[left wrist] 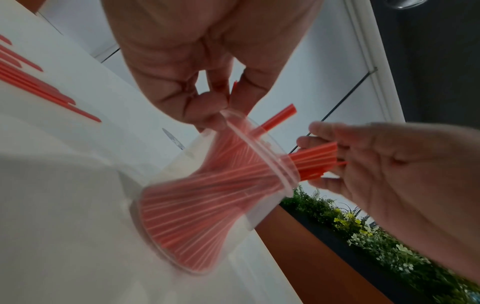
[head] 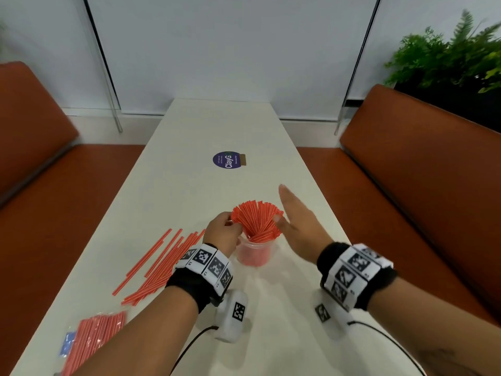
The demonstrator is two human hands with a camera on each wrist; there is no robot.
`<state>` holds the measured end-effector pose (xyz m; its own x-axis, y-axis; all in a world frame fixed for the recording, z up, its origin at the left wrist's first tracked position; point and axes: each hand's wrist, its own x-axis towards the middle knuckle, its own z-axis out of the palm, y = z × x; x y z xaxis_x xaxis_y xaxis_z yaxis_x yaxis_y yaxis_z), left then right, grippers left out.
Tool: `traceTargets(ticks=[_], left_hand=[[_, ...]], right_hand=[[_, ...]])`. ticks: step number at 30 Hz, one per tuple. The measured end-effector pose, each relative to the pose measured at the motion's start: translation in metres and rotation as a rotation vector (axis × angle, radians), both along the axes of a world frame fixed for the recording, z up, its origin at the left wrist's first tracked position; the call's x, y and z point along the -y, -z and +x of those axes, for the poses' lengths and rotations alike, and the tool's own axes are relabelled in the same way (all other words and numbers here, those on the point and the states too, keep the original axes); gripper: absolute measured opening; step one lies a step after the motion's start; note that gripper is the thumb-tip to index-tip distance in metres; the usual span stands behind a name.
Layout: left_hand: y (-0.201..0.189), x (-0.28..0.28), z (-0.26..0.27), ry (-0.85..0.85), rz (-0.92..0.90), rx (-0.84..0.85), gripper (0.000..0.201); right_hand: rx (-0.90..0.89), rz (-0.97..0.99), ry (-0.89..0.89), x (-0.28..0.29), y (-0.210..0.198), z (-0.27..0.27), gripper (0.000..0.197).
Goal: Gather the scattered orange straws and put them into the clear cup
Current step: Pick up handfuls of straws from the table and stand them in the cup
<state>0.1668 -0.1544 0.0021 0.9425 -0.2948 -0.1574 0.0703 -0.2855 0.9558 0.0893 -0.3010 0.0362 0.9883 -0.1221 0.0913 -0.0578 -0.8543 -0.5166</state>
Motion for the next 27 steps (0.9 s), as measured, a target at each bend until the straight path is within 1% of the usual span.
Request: traceTargets(ticks=[2, 4, 5, 6, 8, 9, 10, 11, 12, 13, 14, 15, 17, 19, 21, 22, 24, 26, 27], left_hand=[[0.0, -0.004, -0.002, -0.003, 0.008, 0.02, 0.021], [0.0, -0.006, -0.004, 0.0, 0.022, 0.037, 0.021], [-0.001, -0.007, -0.004, 0.007, 0.034, 0.044, 0.019], [-0.002, -0.008, -0.005, 0.019, 0.043, 0.047, 0.019], [-0.004, -0.012, -0.004, 0.053, 0.056, 0.029, 0.024], [-0.005, -0.015, -0.004, 0.063, 0.063, 0.009, 0.029], [-0.007, -0.021, -0.003, 0.055, 0.073, -0.007, 0.034], [-0.008, -0.027, 0.0, 0.035, 0.088, -0.011, 0.039], [-0.01, -0.037, 0.003, 0.001, 0.104, 0.001, 0.04], [-0.013, -0.05, 0.006, -0.044, 0.125, 0.021, 0.04], [-0.015, -0.06, 0.01, -0.078, 0.154, 0.04, 0.039], [-0.018, -0.072, 0.014, -0.111, 0.195, 0.057, 0.039], [-0.023, -0.097, 0.021, -0.148, 0.31, 0.064, 0.043], [-0.024, -0.116, 0.027, -0.162, 0.449, 0.025, 0.05], [-0.021, -0.134, 0.035, -0.163, 0.578, -0.023, 0.055], [-0.018, -0.141, 0.037, -0.15, 0.642, -0.046, 0.055], [-0.013, -0.149, 0.041, -0.109, 0.776, -0.064, 0.05], [-0.006, -0.154, 0.043, -0.064, 0.877, -0.068, 0.044], [-0.002, -0.155, 0.042, -0.034, 0.915, -0.074, 0.041]], right_hand=[[-0.017, -0.044, -0.049, -0.013, 0.023, -0.005, 0.075], [-0.013, -0.08, -0.057, -0.017, 0.036, -0.001, 0.081], [-0.018, -0.082, -0.051, -0.016, 0.036, 0.002, 0.079], [-0.038, -0.077, -0.045, -0.015, 0.033, 0.005, 0.073], [-0.086, -0.07, -0.029, -0.012, 0.024, 0.007, 0.06], [-0.082, -0.061, -0.012, -0.011, 0.02, 0.007, 0.061], [-0.043, -0.041, 0.018, -0.009, 0.016, 0.006, 0.068], [0.034, -0.013, 0.055, -0.009, 0.011, 0.004, 0.077], [0.123, 0.006, 0.084, -0.014, 0.003, 0.001, 0.08], [0.206, 0.024, 0.095, -0.023, -0.004, 0.0, 0.073], [0.271, 0.041, 0.091, -0.03, -0.012, -0.003, 0.062], [0.312, 0.048, 0.045, -0.042, -0.02, -0.004, 0.052], [0.345, 0.009, -0.122, -0.071, -0.034, -0.006, 0.041], [0.279, -0.088, -0.313, -0.101, -0.038, -0.004, 0.039], [0.127, -0.252, -0.448, -0.129, -0.03, 0.006, 0.046], [0.029, -0.335, -0.485, -0.139, -0.022, 0.013, 0.052], [-0.184, -0.438, -0.533, -0.155, -0.004, 0.03, 0.065], [-0.356, -0.487, -0.524, -0.164, 0.014, 0.048, 0.075], [-0.408, -0.493, -0.493, -0.166, 0.021, 0.056, 0.075]])
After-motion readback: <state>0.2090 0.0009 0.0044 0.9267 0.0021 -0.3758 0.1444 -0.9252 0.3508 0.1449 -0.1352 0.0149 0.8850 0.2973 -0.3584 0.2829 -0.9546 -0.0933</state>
